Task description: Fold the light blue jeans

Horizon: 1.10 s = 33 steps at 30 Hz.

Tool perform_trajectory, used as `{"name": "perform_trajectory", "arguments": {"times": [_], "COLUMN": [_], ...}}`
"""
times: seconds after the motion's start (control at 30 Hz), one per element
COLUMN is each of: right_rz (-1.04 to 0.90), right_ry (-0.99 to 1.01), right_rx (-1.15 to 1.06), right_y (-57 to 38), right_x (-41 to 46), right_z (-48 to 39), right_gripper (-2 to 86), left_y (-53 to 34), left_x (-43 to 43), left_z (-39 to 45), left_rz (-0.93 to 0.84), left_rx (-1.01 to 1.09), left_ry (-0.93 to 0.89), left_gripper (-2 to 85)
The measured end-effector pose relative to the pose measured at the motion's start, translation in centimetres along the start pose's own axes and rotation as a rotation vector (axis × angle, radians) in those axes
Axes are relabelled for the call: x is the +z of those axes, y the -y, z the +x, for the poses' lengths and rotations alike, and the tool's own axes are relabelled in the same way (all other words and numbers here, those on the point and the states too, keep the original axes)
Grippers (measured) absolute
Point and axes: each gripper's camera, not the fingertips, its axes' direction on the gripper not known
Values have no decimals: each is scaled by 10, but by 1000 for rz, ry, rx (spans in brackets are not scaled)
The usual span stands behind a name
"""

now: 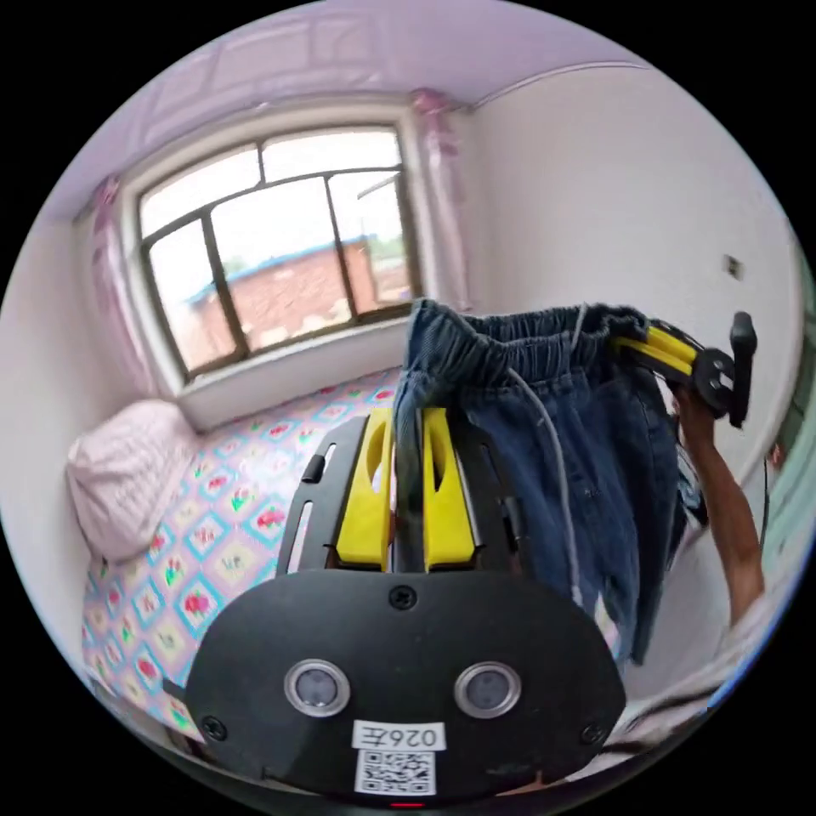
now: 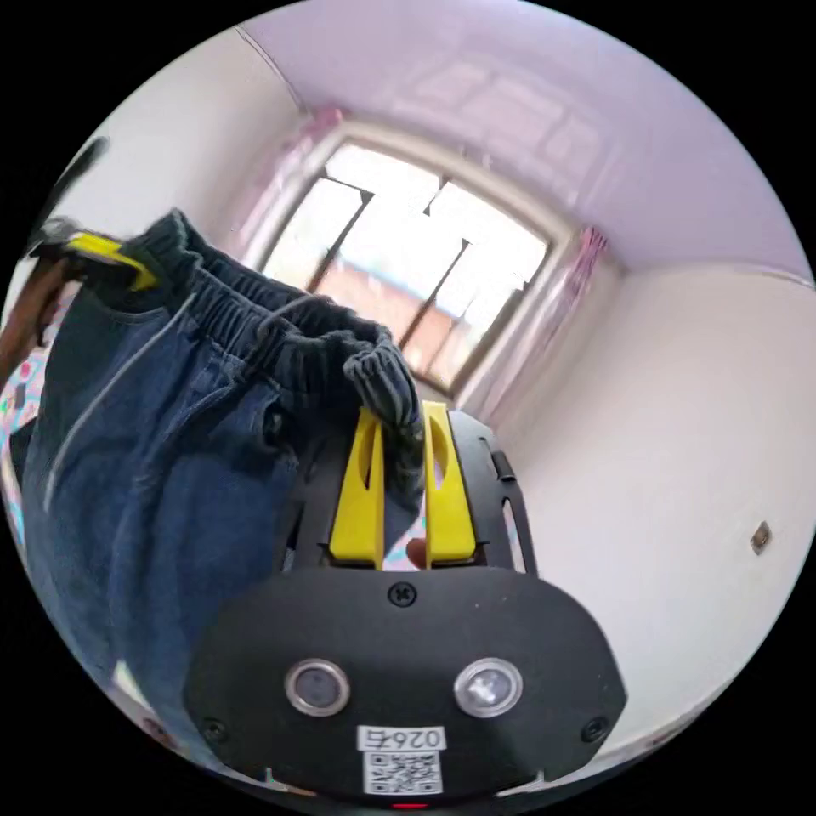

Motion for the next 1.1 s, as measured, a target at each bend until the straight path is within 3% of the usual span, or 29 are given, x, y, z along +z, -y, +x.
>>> {"name": "perform_trajectory", "arguments": {"times": [0.07, 0.13, 0.27, 0.33, 0.47, 0.63, 0.77, 0.87, 0.97, 1.1], "right_rz": [-296, -227, -263, -301, -452, -641, -638, -530, -454, -412], "right_ry": [41, 93, 262, 382, 563, 476, 279, 251, 276, 350], "right_rx": [65, 127, 144, 187, 255, 190, 39, 2, 45, 133], "right_y": [3, -36, -167, -230, -363, -463, -472, -443, -406, -364], "right_x": [167, 219, 291, 300, 271, 190, 142, 143, 171, 228], "right_z": [-1, -8, -21, -16, -18, -53, -78, -78, -63, -34], "right_gripper": [4, -9, -15, -15, -14, -13, -13, -14, -15, -14], "left_y": [-26, -89, -233, -337, -479, -657, -720, -727, -705, -658], "left_x": [87, 203, 318, 365, 387, 359, 341, 332, 331, 350], "left_z": [-11, -5, 25, 35, 30, 30, 39, 64, 104, 175], "left_rz": [-32, -189, -384, -514, -603, -625, -575, -525, -503, -494], "left_rx": [-111, -69, 27, 11, -157, -419, -540, -540, -417, -186], "left_ry": [16, -61, -111, -189, -339, -418, -456, -464, -376, -80], "left_gripper": [21, 2, -8, -9, -10, -10, -10, -9, -10, -10]}}
